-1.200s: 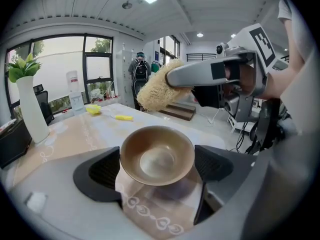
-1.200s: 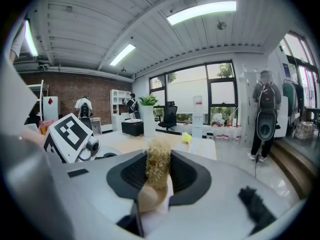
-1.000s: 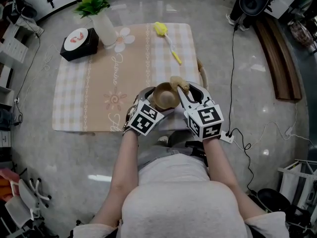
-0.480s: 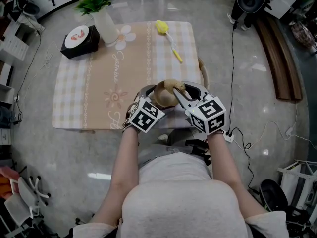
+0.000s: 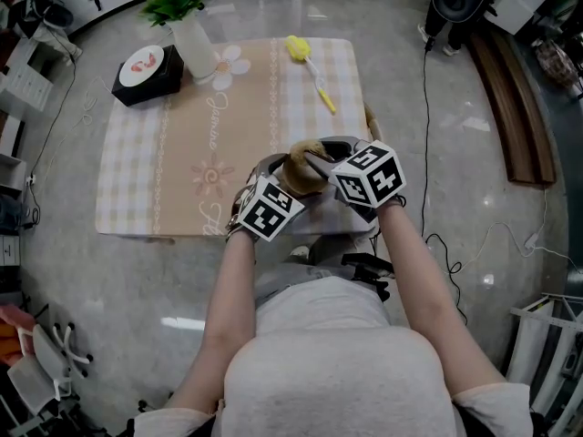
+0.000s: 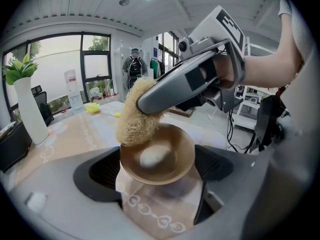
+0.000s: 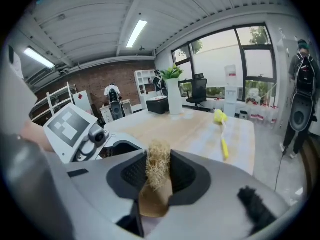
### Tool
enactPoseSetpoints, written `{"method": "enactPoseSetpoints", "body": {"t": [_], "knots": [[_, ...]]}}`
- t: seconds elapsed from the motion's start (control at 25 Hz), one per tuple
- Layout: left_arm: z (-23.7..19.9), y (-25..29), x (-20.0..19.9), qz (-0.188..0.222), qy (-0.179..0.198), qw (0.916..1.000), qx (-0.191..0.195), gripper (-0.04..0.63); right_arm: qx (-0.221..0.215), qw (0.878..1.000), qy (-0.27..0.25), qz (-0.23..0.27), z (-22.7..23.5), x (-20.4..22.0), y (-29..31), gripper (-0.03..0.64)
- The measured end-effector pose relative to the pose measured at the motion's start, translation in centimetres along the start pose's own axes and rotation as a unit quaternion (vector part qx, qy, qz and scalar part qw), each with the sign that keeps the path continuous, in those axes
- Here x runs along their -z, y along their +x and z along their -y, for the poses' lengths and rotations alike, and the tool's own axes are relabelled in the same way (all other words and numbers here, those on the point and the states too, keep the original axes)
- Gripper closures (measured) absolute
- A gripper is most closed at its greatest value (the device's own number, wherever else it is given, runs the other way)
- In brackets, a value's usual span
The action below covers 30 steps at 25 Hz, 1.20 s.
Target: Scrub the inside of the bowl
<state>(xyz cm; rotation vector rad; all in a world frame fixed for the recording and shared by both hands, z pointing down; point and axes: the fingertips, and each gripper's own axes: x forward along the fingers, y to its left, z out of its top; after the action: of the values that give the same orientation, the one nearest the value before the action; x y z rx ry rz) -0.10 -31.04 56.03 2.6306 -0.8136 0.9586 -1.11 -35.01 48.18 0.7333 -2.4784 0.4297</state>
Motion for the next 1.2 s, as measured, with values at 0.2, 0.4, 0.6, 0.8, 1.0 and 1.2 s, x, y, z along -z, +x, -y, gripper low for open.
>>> {"method": "enactPoseSetpoints", "body": {"t": [0.2, 0.4, 0.6, 0.8, 1.0, 1.2], "knots": [[0.0, 0.0, 0.0, 0.001, 0.001, 1.0000, 0.000, 0.118, -0.002, 1.000, -0.006, -0.026, 0.5, 0.3, 1.1, 0.514], [0.1, 0.0, 0.0, 0.002, 0.002, 1.0000, 0.000, 0.118, 0.002, 0.999, -0.020, -0.039, 1.1, 0.3, 1.3, 0.514], [0.2, 0.0, -0.1, 0.002, 0.002, 1.0000, 0.001, 0.118, 0.009, 0.999, -0.023, -0.047, 1.8, 0.5, 0.8, 0.514], [0.1, 0.0, -0.1, 0.001, 0.001, 1.0000, 0.002, 0.118, 0.015, 0.998, -0.026, -0.058, 2.4, 0.7, 0.3, 0.514], [0.1, -0.1, -0.1, 0.002, 0.002, 1.0000, 0.004, 0.120, 0.019, 0.997, -0.021, -0.070, 3.0, 1.0, -0.6, 0.514], [0.1, -0.1, -0.1, 0.001, 0.001, 1.0000, 0.006, 0.120, 0.020, 0.996, -0.025, -0.088, 3.3, 1.7, -1.7, 0.514]]}}
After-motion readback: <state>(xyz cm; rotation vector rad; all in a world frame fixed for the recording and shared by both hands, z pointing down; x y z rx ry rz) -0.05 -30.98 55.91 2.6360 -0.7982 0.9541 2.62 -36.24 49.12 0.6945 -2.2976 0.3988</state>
